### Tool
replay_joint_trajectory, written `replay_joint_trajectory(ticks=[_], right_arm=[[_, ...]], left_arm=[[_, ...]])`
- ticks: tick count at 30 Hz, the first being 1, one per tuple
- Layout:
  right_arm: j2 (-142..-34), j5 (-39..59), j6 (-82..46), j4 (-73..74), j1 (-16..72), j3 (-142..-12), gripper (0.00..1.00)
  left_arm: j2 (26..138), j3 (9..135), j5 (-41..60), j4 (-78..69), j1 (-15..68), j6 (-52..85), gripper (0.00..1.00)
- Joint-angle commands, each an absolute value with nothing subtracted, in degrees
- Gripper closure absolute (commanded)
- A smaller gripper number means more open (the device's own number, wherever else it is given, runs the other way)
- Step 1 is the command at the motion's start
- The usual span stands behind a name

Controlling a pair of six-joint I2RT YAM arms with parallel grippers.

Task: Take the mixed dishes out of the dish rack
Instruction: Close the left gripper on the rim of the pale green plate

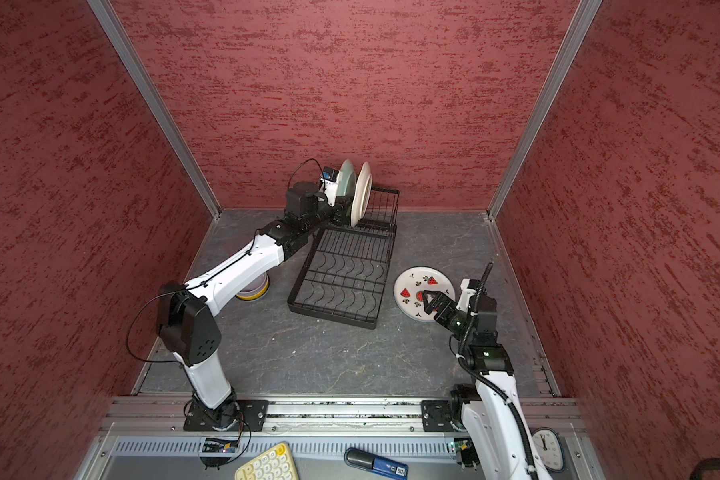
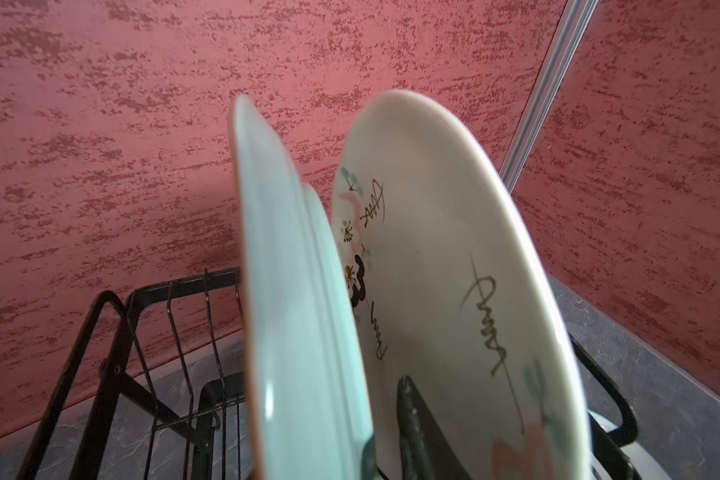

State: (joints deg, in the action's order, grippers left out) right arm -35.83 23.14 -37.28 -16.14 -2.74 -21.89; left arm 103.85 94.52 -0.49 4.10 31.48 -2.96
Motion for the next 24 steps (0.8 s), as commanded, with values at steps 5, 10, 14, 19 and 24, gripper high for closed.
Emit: replay_joint_trajectory(ticks=[5, 10, 14, 19, 24], right_arm=[[-35.24, 21.56, -37.13, -18.09, -2.96, -22.77, 0.01], [-34.94, 21.02, -37.16, -18.16, -2.98, -22.53, 0.01], [-35.57, 21.18, -37.47, -17.05, -2.92, -22.2, 0.01], [-36.5, 21.66, -37.88, -15.66, -2.89, -21.62, 0.01], [-37.35, 21.62, -37.69, -15.56, -2.94, -21.65, 0.01]], left_arm=[[103.26, 91.77, -3.82, -0.93, 31.93, -5.44, 0.77], [103.35, 92.02, -4.5, -1.11, 31.99, -6.52, 0.78], [102.58, 91.14, -4.53, -3.0, 31.92, -7.43, 0.78], [102.07, 91.44, -4.82, -3.67, 32.02, -8.74, 0.78], [101.97, 91.64, -5.14, -3.47, 31.91, -9.51, 0.78]])
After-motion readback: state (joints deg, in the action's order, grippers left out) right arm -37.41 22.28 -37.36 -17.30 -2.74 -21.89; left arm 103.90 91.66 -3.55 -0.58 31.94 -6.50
